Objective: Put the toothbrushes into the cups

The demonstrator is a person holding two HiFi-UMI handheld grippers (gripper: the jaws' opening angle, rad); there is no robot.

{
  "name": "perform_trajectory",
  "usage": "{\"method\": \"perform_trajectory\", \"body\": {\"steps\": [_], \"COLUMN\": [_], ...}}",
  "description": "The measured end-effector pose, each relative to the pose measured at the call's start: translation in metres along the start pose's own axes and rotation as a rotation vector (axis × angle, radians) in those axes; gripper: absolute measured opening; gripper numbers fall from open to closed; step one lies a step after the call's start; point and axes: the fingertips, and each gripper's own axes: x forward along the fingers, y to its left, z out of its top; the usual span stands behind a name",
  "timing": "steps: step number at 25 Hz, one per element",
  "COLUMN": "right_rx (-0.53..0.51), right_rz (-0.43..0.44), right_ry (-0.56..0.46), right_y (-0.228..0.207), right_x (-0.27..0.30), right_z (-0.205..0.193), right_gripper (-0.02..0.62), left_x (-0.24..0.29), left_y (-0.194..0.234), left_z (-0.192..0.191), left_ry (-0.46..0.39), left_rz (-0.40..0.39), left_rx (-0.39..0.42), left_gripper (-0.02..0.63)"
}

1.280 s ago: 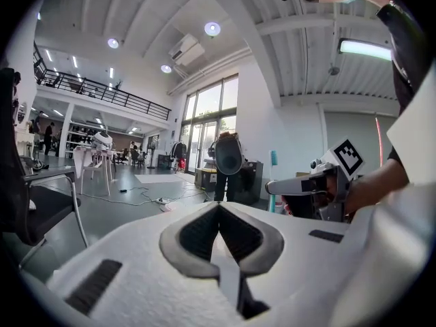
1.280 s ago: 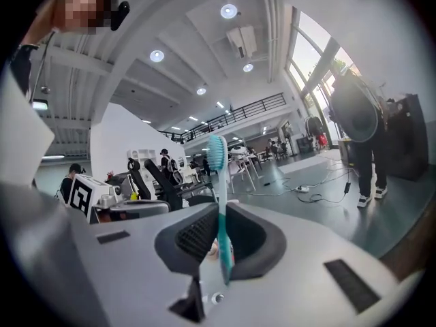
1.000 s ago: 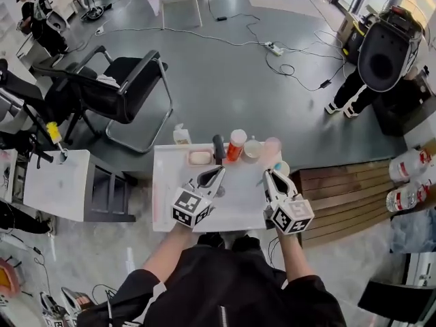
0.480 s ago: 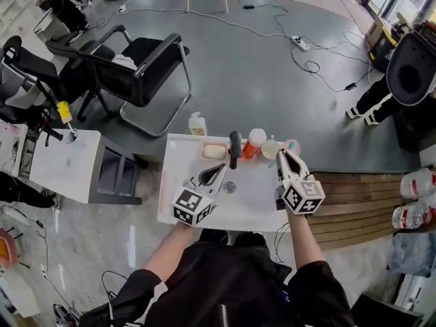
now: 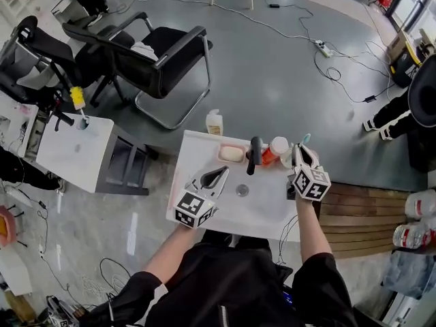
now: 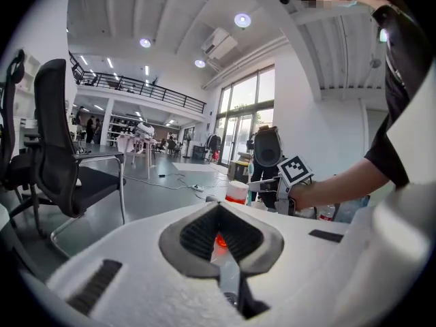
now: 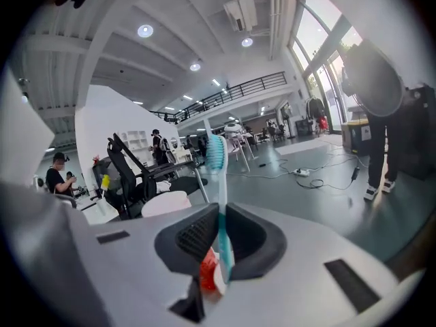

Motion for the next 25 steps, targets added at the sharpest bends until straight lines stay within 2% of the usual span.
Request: {"method": "perform_trajectory", "body": {"steps": [9,14,20,25], "right_rx": [0.012,-0.02,-0.017,0.028], "right_rz": [-0.056,-0.027,-0.051,-0.057], "right_ry": [0.173,0.298,0.307,0.275], "right_y": [-0.012,-0.006,-0.014,-0.015], "right_x": [0.02,0.024,0.027,0.023], "right_z": [-0.056,-0.083,-0.088,-0.08], "right_gripper": [0.035,0.037,0.043,0.077], "left_x": [0.002,0.002,0.001,0.001], "left_y": [0.017,0.021,0.026,0.025], "left_z": [-0.009,-0.012,-0.015,-0.013], "left_ry": [0.016,0.023,0.028,0.024], "left_rz": [0.014,0.013,0.018,0.012], "left_rx": [-0.024,-0.037,-0.042,-0.041], "left_gripper": [0.0,0.0,0.0,0.0]}}
